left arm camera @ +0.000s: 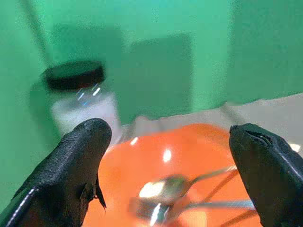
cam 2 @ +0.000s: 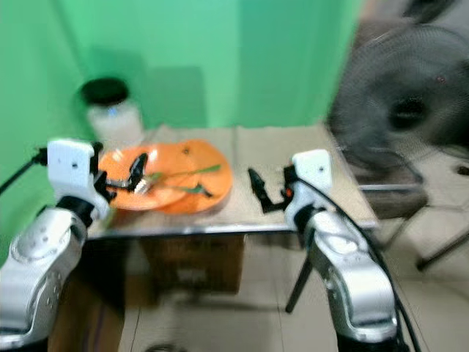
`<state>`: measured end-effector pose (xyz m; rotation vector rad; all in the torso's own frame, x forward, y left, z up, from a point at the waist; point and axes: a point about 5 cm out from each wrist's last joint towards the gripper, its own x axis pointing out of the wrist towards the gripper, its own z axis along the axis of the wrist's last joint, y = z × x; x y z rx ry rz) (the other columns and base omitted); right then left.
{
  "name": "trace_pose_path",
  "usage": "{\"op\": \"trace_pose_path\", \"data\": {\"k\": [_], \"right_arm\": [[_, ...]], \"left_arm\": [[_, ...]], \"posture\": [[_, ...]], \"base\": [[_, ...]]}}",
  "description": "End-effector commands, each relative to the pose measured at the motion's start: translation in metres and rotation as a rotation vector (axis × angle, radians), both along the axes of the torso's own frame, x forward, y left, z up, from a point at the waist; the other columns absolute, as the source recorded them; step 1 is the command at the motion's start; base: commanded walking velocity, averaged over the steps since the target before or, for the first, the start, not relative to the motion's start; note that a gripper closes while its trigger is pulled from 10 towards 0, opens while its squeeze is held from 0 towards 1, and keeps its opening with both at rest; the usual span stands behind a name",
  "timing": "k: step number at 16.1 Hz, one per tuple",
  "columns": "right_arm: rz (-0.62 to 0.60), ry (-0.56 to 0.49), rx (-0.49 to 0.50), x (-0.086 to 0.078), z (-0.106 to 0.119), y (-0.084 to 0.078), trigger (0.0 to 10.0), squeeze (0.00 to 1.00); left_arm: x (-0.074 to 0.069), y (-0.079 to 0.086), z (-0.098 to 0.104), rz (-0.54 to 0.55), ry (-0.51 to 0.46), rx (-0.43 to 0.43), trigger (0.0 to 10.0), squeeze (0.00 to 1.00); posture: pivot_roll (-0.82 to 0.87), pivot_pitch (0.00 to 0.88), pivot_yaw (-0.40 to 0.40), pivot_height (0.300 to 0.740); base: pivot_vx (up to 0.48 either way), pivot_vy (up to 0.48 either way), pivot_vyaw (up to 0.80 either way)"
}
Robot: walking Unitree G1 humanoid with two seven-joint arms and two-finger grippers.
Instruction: Setting the table
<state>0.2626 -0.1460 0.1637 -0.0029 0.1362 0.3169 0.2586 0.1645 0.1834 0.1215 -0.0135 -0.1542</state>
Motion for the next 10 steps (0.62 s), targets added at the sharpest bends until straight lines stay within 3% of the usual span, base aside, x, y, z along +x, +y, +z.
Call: {"op": "trace_pose_path", "data": {"k": [1, 7, 10], "right_arm": [[0.029, -0.015, 0.009, 0.0008, 0.0028, 0.0039, 10.0, 0.0], [0.007, 0.001, 0.053, 0.0039, -0.0015, 0.0027, 10.0, 0.0], [-0.031, 0.047, 0.127, 0.0007, -0.006, 0.0024, 10.0, 0.0]], "left_arm": [[0.0006, 0.0046, -0.0027, 0.014, 0.015, 0.012, 10.0, 0.0], [0.0015, 0.0083, -0.002, 0.027, 0.012, 0.023, 10.0, 0.0], [-0.0006, 0.0082, -0.0102, 0.015, 0.058, 0.022, 10.0, 0.0]], "posture": [[0.15, 0.0, 0.013, 0.74], [0.17, 0.0, 0.011, 0.74], [0.16, 0.0, 0.017, 0.74]], "base": [[0.0, -0.48, 0.8], [0.0, -0.48, 0.8], [0.0, 0.0, 0.0]]}}
